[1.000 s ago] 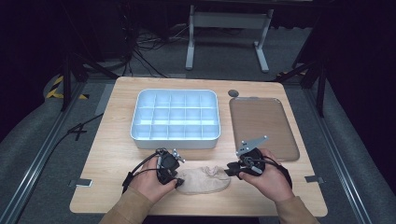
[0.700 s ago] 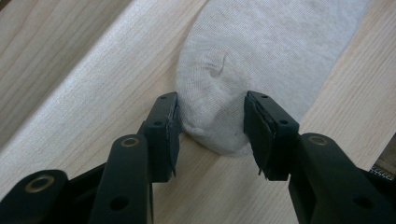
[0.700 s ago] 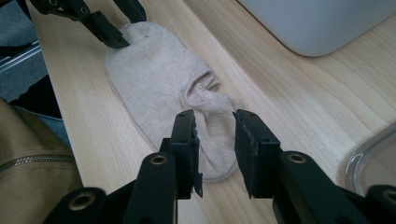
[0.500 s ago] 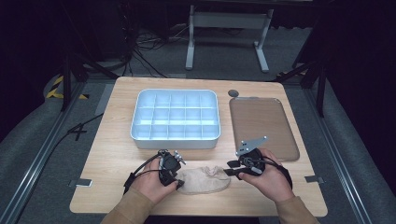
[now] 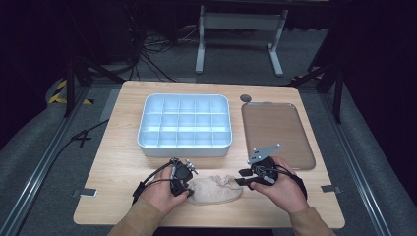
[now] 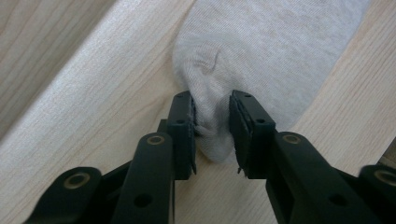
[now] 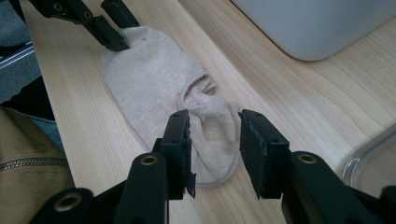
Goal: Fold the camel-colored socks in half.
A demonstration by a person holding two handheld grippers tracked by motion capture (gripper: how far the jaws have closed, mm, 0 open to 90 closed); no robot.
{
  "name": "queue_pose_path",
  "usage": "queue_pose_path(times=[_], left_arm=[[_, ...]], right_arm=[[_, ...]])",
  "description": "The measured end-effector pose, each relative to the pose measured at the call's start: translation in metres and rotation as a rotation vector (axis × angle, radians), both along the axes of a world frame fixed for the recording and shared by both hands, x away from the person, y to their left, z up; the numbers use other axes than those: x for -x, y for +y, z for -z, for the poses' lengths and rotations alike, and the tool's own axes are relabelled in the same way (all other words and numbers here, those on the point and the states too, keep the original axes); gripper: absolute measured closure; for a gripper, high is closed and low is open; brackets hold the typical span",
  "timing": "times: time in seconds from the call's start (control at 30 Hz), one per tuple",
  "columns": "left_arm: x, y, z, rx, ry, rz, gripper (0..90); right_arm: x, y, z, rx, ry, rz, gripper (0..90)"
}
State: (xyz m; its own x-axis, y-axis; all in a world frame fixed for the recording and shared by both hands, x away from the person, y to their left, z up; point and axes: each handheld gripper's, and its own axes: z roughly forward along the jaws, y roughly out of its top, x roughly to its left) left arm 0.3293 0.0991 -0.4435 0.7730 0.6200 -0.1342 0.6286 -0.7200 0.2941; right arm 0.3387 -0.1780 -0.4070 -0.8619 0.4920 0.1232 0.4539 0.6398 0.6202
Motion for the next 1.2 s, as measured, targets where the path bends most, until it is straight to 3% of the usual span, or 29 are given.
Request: queue_pose_path(times=[0.1, 0.27, 0.43, 0.77, 1.03, 1.2], left_arm=[[0.000, 0.000, 0.000, 0.011, 0.008, 0.007, 79.4], [0.001, -0.001, 0.001, 0.015, 0.013, 0.007, 82.2], [0.001, 0.000, -0.001, 0.007, 0.016, 0.009, 82.6], [0.002, 0.003, -0.009, 0.020, 0.016, -0.002, 82.7], [0.002, 0.006, -0.015, 0.025, 0.021, -0.005, 82.7], [0.004, 0.008, -0.021, 0.028, 0.030, -0.002, 82.8]], right_arm=[[0.001, 0.002, 0.001, 0.002, -0.005, -0.003, 63.3], [0.003, 0.010, 0.003, 0.000, -0.014, -0.022, 67.6], [0.010, 0.027, 0.007, 0.004, -0.037, -0.065, 89.4], [0.016, 0.065, 0.032, 0.007, 0.008, -0.116, 90.0], [0.009, 0.068, 0.047, -0.043, 0.033, -0.082, 90.0], [0.009, 0.074, 0.057, -0.016, 0.035, -0.090, 90.0]])
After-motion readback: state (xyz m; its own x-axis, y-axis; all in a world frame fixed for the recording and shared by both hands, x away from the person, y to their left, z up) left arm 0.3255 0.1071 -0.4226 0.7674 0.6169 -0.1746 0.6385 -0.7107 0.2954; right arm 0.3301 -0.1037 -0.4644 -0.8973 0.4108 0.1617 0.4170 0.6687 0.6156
